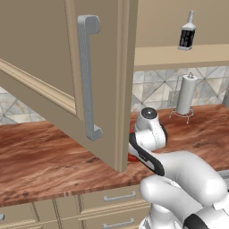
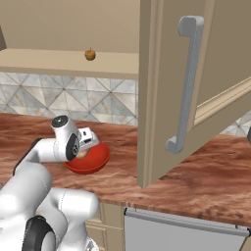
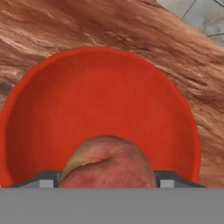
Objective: Open the cabinet. Pick the apple and peach from the cabinet and place them into the bowl. Then close the cabinet.
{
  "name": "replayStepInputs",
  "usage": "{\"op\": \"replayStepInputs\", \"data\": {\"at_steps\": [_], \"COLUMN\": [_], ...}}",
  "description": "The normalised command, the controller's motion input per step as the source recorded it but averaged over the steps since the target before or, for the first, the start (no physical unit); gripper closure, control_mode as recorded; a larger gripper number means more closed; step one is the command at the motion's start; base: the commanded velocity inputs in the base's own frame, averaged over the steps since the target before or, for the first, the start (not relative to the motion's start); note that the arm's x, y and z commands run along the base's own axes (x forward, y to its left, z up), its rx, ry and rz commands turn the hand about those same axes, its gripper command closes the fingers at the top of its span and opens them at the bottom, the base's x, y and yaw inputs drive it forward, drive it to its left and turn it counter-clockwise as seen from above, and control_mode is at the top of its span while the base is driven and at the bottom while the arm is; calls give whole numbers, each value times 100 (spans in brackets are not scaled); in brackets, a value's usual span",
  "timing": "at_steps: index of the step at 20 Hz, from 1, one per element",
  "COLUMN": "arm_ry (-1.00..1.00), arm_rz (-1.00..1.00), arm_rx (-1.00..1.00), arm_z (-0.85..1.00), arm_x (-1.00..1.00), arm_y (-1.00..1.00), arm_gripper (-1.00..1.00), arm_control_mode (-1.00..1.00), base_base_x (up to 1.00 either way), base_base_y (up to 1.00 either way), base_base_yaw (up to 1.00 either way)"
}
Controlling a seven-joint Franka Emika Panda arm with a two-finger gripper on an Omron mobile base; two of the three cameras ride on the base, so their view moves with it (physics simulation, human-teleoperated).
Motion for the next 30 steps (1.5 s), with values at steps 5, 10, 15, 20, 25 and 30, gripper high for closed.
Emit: {"op": "replayStepInputs", "data": {"at_steps": [5, 10, 15, 20, 25, 30], "arm_ry": [-7, -18, -31, -43, -37, -25], "arm_rz": [-2, -5, -15, -14, -14, -10], "arm_rx": [0, 0, 3, 5, 8, 11], "arm_z": [12, 50, 90, 100, 100, 100], "arm_x": [7, -28, -98, -89, -37, -14], "arm_y": [0, 0, 0, 0, -1, -10], "arm_gripper": [-100, -100, -100, -100, -100, -100], "arm_control_mode": [-100, -100, -100, -100, -100, -100], "base_base_x": [0, 0, 0, 0, 0, 0], "base_base_y": [0, 0, 0, 0, 0, 0], "base_base_yaw": [0, 0, 0, 0, 0, 0]}}
